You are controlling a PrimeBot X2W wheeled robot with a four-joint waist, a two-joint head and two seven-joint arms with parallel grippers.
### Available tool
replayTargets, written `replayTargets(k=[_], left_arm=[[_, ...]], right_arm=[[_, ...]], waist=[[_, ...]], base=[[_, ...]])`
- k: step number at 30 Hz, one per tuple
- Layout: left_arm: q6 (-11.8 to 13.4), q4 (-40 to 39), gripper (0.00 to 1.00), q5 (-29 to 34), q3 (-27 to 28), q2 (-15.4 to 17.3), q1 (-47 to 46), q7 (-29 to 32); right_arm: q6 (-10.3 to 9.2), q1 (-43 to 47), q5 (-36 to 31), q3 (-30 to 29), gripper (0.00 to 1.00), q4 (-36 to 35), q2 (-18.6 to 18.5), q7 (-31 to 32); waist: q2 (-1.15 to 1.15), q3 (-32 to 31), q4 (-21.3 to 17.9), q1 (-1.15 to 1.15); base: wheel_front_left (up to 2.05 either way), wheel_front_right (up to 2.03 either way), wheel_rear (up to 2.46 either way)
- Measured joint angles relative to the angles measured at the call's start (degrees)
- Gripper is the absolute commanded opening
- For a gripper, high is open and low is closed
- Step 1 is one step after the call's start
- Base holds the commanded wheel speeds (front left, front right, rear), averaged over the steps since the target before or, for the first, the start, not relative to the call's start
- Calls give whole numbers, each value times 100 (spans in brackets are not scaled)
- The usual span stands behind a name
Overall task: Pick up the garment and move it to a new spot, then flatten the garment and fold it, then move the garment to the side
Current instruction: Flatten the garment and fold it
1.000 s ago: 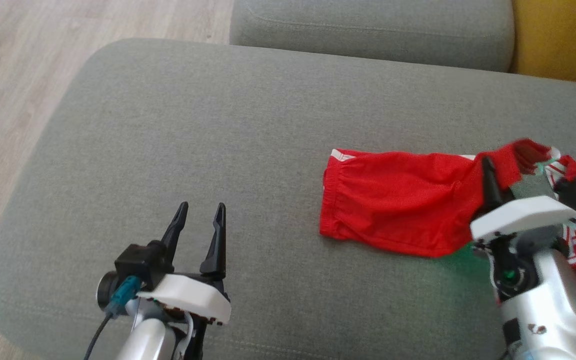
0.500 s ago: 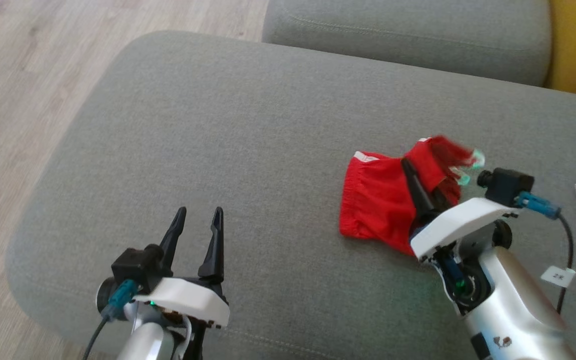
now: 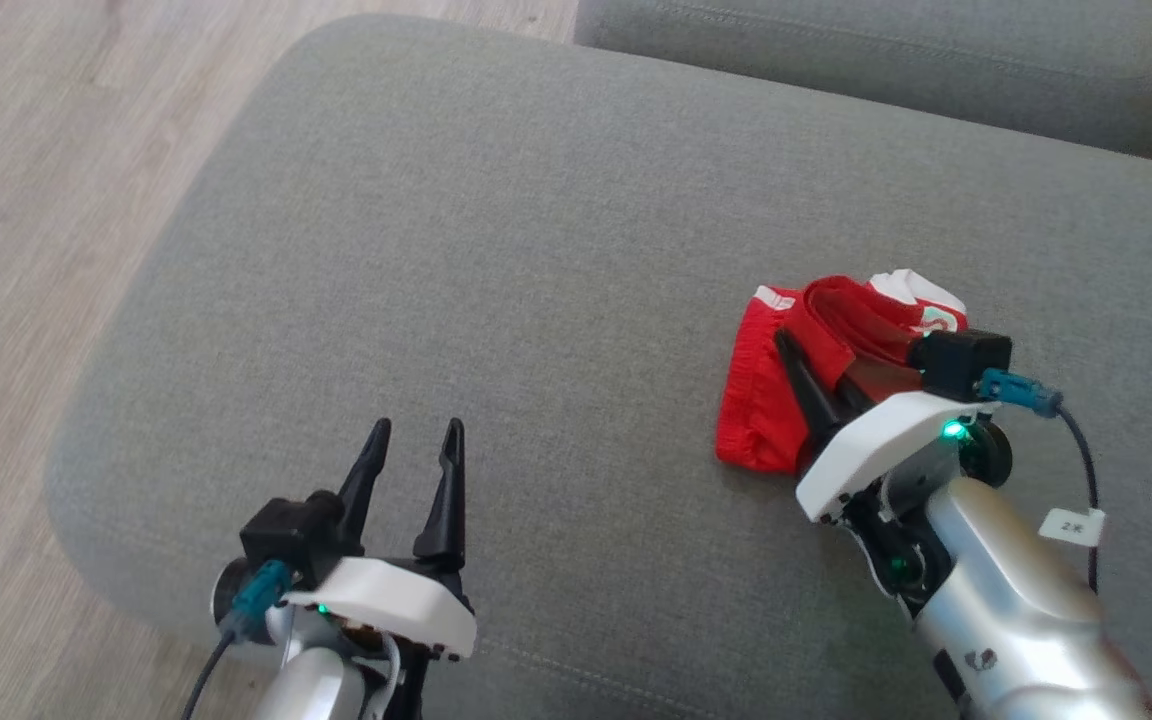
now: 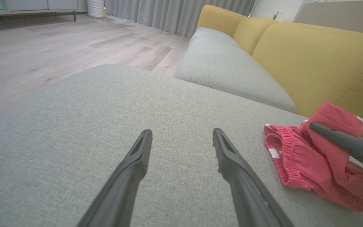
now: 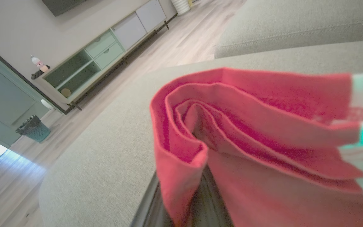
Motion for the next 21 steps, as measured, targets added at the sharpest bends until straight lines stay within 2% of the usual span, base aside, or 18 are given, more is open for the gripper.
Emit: replayTargets(k=[1, 2, 11, 21], left_arm=[[1, 1, 100, -26, -22, 0, -1, 0], [11, 1, 100, -30, -33, 0, -2, 0], [70, 14, 100, -79, -51, 0, -78, 0], [75, 60, 100, -79, -63, 0, -125, 0]], right_arm=[[0, -24, 0, 44, 49, 74, -1, -13], [0, -29, 0, 91, 100, 123, -1, -15], [0, -29, 326, 688, 100, 300, -11, -4], [0, -122, 603, 1081, 100, 593, -37, 57]], waist=[[0, 19, 18, 0], [0, 36, 35, 0], [0, 130, 86, 0], [0, 55, -85, 0]], base=[[0, 0, 0], [0, 0, 0], [0, 0, 0], [0, 0, 0]])
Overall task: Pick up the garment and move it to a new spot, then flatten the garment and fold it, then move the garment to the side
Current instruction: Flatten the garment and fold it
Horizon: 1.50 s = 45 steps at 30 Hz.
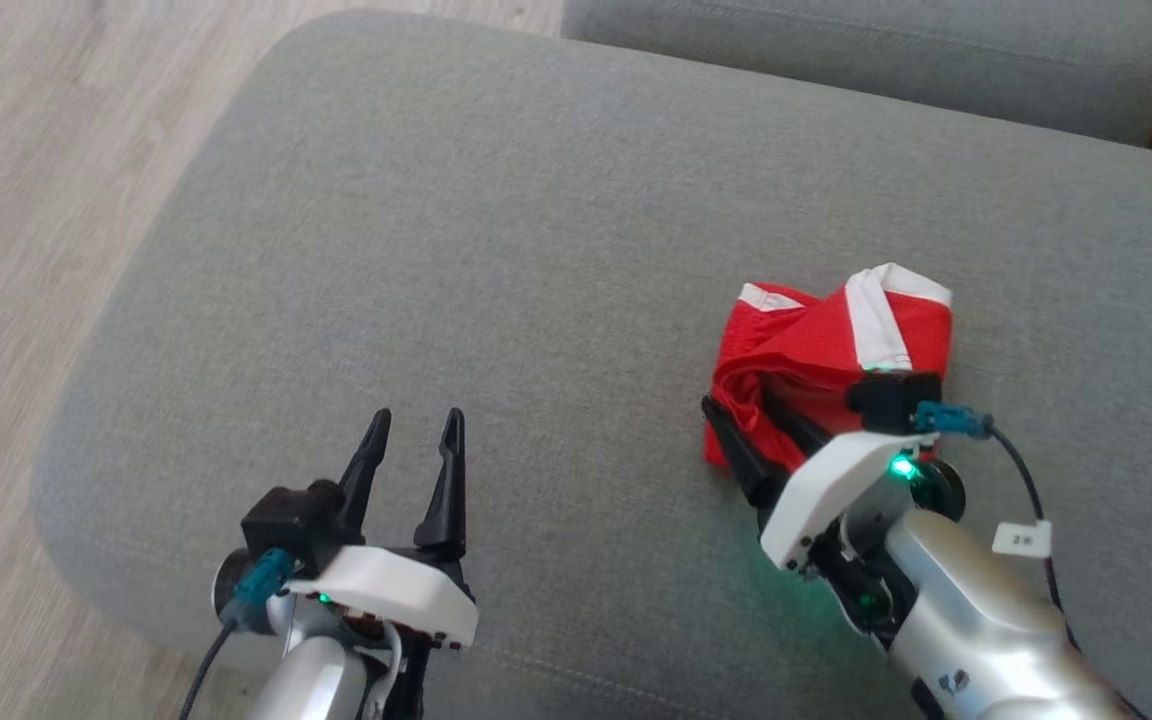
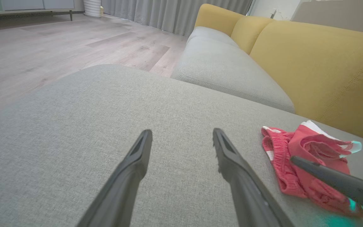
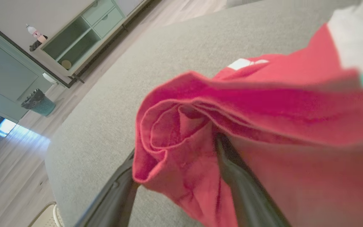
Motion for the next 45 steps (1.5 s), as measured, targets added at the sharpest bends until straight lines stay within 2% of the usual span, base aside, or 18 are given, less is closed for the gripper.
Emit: replayTargets(k=[8, 17, 23, 24, 30, 36, 43, 44, 45], left_arm=[[-13, 40, 100, 74, 112, 0, 3, 0], [-116, 46, 100, 210, 301, 0, 34, 0], [-147, -94, 100, 210, 415, 0, 52, 0], [-159, -151, 100, 210, 415, 0, 52, 0], [-156, -289, 100, 210, 419, 0, 71, 0], [-149, -369, 100, 210, 417, 0, 174, 0], [-152, -391, 100, 210, 387, 0, 173, 0], [-153, -392, 100, 210, 379, 0, 171, 0], [-153, -392, 100, 210, 368, 1, 168, 0]], right_arm=[[0, -90, 127, 171, 100, -313, -152, -64], [0, 67, 187, -3, 100, -1026, -466, -221], [0, 277, -635, -805, 100, -1226, -751, -792], [0, 406, -1067, -1123, 100, -1266, -789, -948], [0, 1054, -1960, -2249, 100, -1416, -575, -1131], [0, 1552, -2619, -2796, 100, -1678, -247, -1118], [0, 1581, -2886, -3006, 100, -1990, -107, -958], [0, 1578, -2909, -3015, 22, -2015, -103, -920], [0, 1574, -2934, -3018, 0, -2035, -104, -918]], waist=[[0, -200, -282, 0], [0, -506, -803, 0], [0, -624, -1148, 0], [0, -634, -1252, 0], [0, -600, -1516, 0], [0, -535, -1672, 0], [0, -456, -1631, 0], [0, -434, -1606, 0], [0, -409, -1578, 0]], base=[[0, 0, 0], [0, 0, 0], [0, 0, 0], [0, 0, 0], [0, 0, 0], [0, 0, 0], [0, 0, 0], [0, 0, 0], [0, 0, 0]])
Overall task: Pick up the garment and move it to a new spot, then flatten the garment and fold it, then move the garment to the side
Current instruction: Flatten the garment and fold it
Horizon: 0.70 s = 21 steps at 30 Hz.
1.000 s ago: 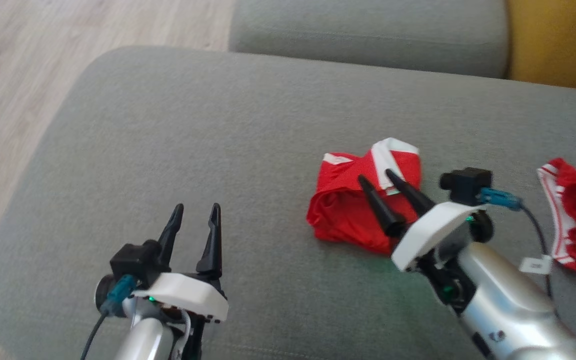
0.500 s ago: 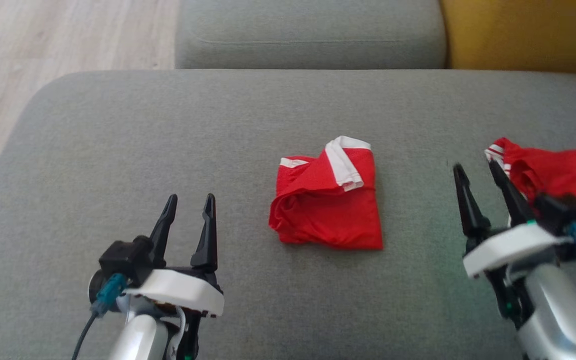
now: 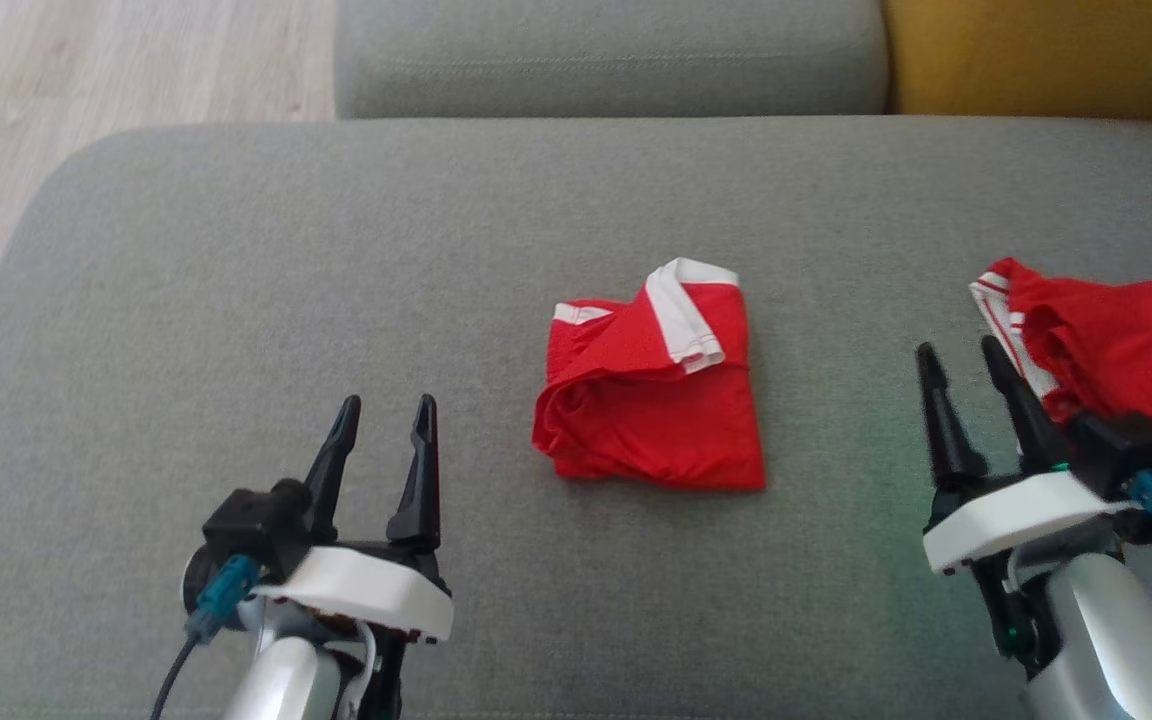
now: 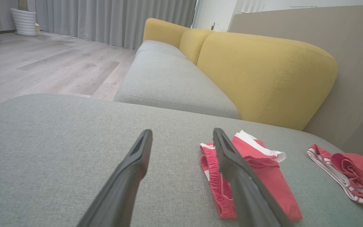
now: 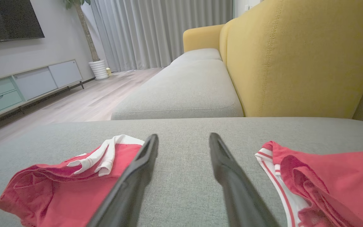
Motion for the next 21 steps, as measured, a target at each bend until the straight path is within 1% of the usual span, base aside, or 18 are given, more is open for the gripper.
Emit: replayTargets(k=[7, 10, 11, 15, 21], left_arm=[[2, -1, 100, -1, -201, -1, -64, 0], [3, 20, 100, -4, -289, -1, -98, 0], [3, 20, 100, -4, -289, -1, -98, 0], [45, 33, 100, -48, -350, -2, -254, 0], [67, 31, 100, -59, -489, -2, -334, 0]], right_arm=[[0, -309, -132, 256, 0, 99, -14, 98], [0, -537, -179, 461, 0, 366, -84, 101], [0, -537, -179, 461, 0, 366, -84, 101], [0, -745, -179, 717, 0, 814, -221, 96], [0, -1119, -55, 1016, 0, 1372, -338, -18]], waist=[[0, 283, 293, 0], [0, 412, 464, 0], [0, 412, 464, 0], [0, 567, 700, 0], [0, 772, 996, 0]], base=[[0, 0, 0], [0, 0, 0], [0, 0, 0], [0, 0, 0], [0, 0, 0]])
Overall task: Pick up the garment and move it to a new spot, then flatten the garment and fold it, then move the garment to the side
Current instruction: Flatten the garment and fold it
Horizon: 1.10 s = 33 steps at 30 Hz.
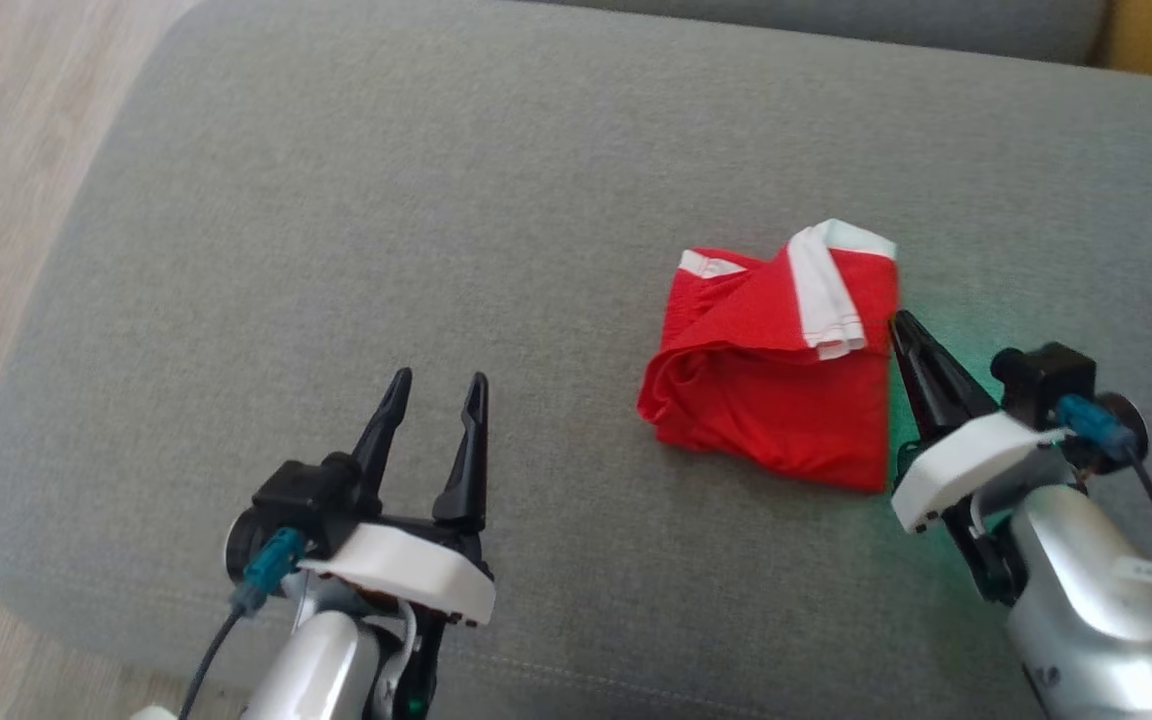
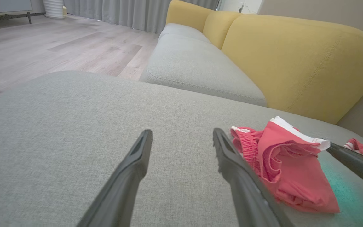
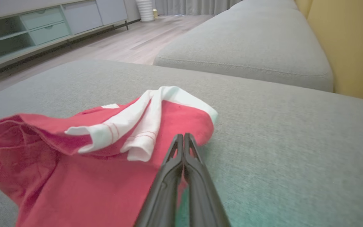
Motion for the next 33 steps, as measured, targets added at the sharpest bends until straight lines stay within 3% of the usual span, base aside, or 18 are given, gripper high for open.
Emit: replayTargets(k=[11, 23, 33], left_arm=[[90, -35, 100, -105, -138, 0, -202, 0], [166, -34, 100, -198, -220, -1, -240, 0], [188, -54, 100, -325, -286, -2, -277, 0]], right_arm=[[0, -405, 204, 770, 0, 687, -75, -60], [0, -1056, 454, 1349, 0, 485, -70, -242], [0, -1394, 583, 2068, 0, 760, -75, 335]], waist=[[0, 257, 268, 0], [0, 237, 387, 0], [0, 282, 652, 0]], base=[[0, 0, 0], [0, 0, 0], [0, 0, 0]])
